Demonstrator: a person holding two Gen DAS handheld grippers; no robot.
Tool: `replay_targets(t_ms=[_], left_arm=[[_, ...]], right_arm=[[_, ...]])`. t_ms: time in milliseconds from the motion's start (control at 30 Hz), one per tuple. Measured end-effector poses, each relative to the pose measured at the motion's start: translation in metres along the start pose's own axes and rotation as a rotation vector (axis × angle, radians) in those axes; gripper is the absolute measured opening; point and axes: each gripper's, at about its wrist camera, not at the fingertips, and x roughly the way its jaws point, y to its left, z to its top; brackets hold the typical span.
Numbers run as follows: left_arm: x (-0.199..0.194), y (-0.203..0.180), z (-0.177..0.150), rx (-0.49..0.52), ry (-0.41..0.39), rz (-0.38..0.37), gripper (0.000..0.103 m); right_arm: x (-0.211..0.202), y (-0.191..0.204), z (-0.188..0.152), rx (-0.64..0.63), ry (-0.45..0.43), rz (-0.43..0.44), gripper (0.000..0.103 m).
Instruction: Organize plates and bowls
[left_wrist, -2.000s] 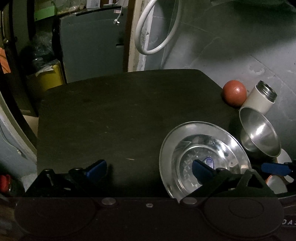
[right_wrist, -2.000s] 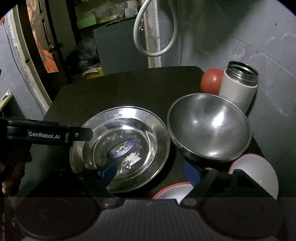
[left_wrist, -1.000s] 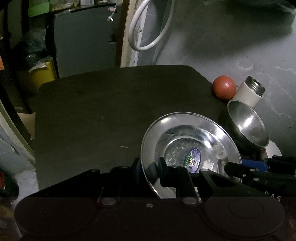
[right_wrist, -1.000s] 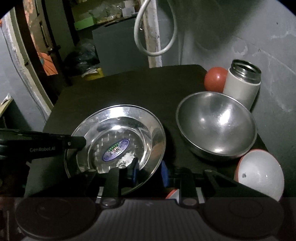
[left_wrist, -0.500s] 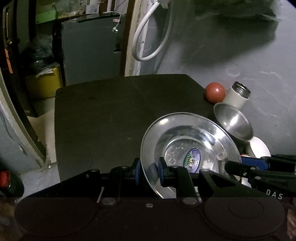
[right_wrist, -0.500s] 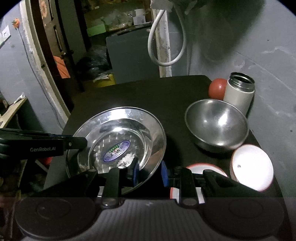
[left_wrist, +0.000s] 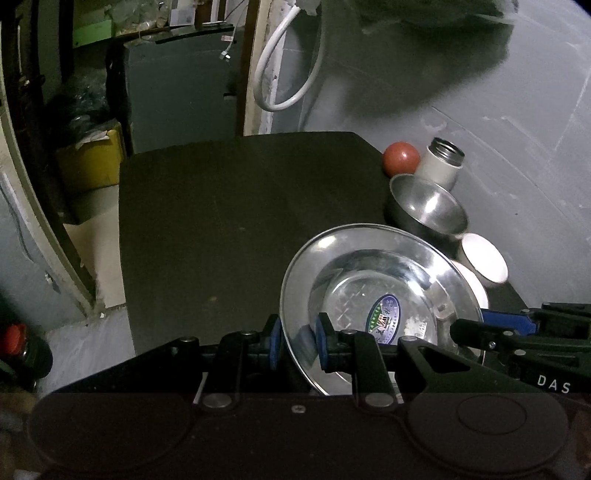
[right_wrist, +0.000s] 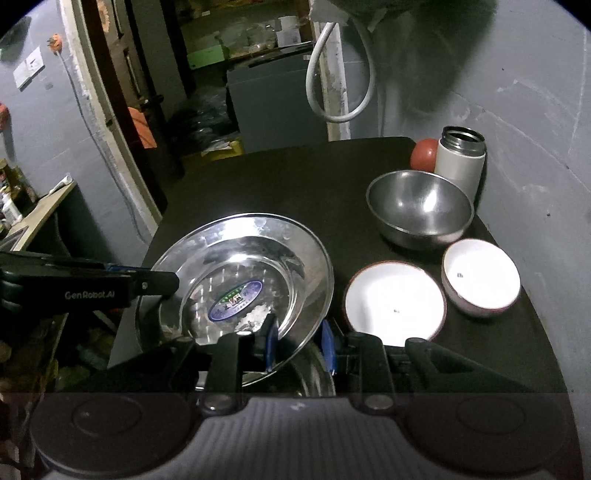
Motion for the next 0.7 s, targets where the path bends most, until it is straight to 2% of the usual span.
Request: replay_targets(t_ms=[433, 700], left_arm=[[-0.018, -0.017, -0.031, 0.030, 0.056, 0.056, 0.022], [-0.015, -0.025, -0.045, 0.047, 0.110, 0.074, 0.023]], right_arm=[[-0.015, 0.003, -0.031, -0.033, 0.076, 0.062, 0.030], [-0.018, 0.002, -0.045, -0.049, 0.124, 0.064, 0.030]])
